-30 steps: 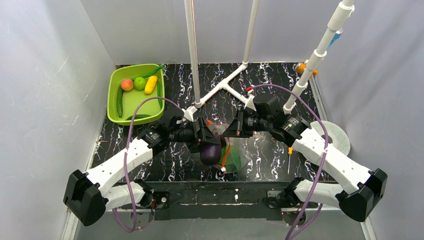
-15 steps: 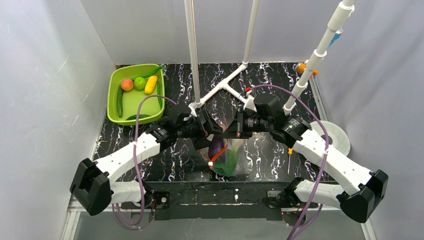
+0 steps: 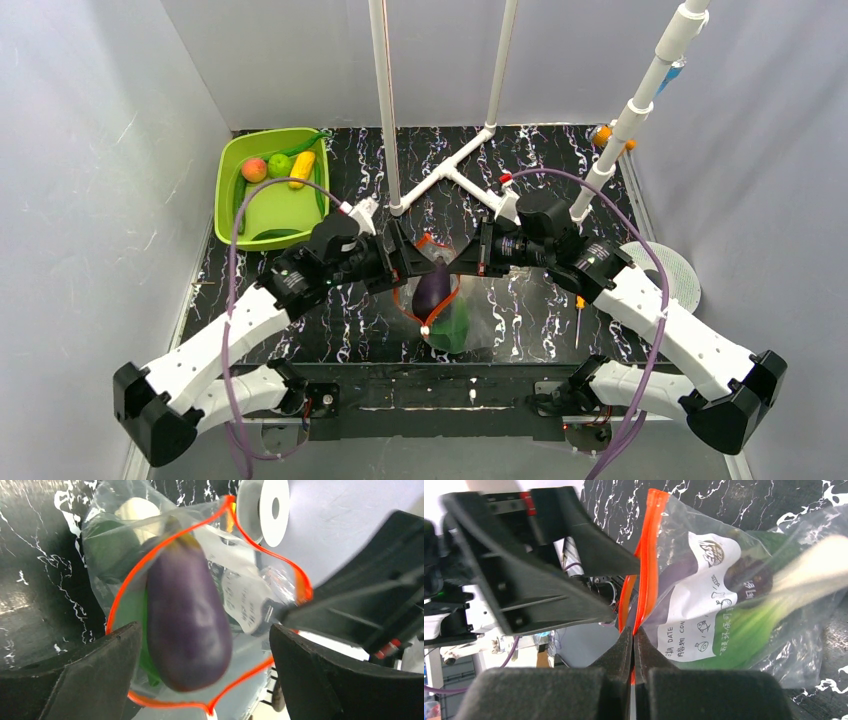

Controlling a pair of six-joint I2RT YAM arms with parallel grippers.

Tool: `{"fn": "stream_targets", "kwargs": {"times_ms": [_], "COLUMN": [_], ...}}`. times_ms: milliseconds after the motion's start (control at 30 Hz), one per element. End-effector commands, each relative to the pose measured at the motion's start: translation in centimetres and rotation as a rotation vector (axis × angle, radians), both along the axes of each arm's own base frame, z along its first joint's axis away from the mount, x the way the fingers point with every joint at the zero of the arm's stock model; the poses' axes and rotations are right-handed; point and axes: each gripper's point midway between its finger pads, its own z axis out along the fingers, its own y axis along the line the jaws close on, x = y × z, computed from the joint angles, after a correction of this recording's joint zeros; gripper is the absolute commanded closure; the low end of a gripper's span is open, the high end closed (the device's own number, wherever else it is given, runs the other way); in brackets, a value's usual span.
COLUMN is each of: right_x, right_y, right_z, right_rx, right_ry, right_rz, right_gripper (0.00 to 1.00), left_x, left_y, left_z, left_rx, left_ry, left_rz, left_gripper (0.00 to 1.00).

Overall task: Place the food in the zip-top bag and seal the zipper
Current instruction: Place the fake vegetable in the zipper food storage bag, then adjust the zipper food storage bag at the center of the board.

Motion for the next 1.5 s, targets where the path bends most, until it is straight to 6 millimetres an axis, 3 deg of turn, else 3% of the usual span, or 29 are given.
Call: {"fn": "stream_targets", "kwargs": {"times_ms": [0, 200, 300, 433, 533, 733, 867, 933, 1067, 1200, 1267, 1333, 1433, 1467], "right_x": [0.1, 0.0, 0.0, -0.1, -0.1, -0.1, 0.0, 0.1, 0.9, 2.2, 2.4, 2.4, 2.2, 2.1], "right_y": [-0.4, -0.3, -0.3, -0.3, -0.2, -0.2, -0.3, -0.4, -1.9, -4.4, -5.3, -5.7, -5.4, -5.2], "right_z": [1.6, 1.5, 1.6, 1.4, 1.3, 1.2, 0.9, 0.8, 0.2, 1.9, 3.2, 3.8, 2.5, 0.9], "right_rx": [0.029, 0.029, 0.030, 0.027, 0.026, 0.024, 0.018, 0.007, -0.115, -0.231, -0.240, -0.231, -0.212, -0.221], "right_ry": [-0.072, -0.068, -0.069, -0.065, -0.065, -0.062, -0.062, -0.070, -0.117, -0.220, -0.270, -0.290, -0.264, -0.234], "right_rz": [-0.004, 0.001, 0.006, 0.008, 0.010, 0.011, 0.009, 0.007, -0.024, -0.089, -0.115, -0.131, -0.134, -0.130], "right_gripper": [0.99, 0.99, 0.99, 0.99, 0.99, 0.99, 0.99, 0.99, 0.99, 0.99, 0.99, 0.99, 0.99, 0.99], "left_x": [-0.1, -0.3, -0.6, -1.1, -1.3, -1.8, -1.8, -1.6, -1.6, -2.3, -2.4, -2.3, -2.2, -2.2], "left_y": [2.8, 5.6, 6.2, 4.9, 4.2, 3.2, 1.9, 0.9, -0.9, -1.6, -1.7, -1.6, -0.8, -0.5], "left_z": [2.2, -0.1, -1.4, -2.7, -4.4, -6.3, -4.9, -2.7, 3.9, 8.1, 8.0, 6.4, 2.4, 1.1], "left_rx": [0.093, 0.217, 0.254, 0.215, 0.208, 0.193, 0.128, 0.066, -0.078, -0.153, -0.161, -0.143, -0.068, -0.046], "left_ry": [-0.138, -0.130, -0.097, -0.050, 0.001, 0.063, 0.045, -0.004, -0.137, -0.196, -0.169, -0.120, -0.016, 0.013], "left_rz": [0.022, 0.086, 0.096, 0.050, 0.033, -0.007, -0.050, -0.082, -0.171, -0.229, -0.227, -0.207, -0.138, -0.118], "left_gripper": [0.02, 0.05, 0.25, 0.51, 0.63, 0.75, 1.00, 1.00, 1.00, 1.00, 1.00, 1.00, 1.00, 1.00]}}
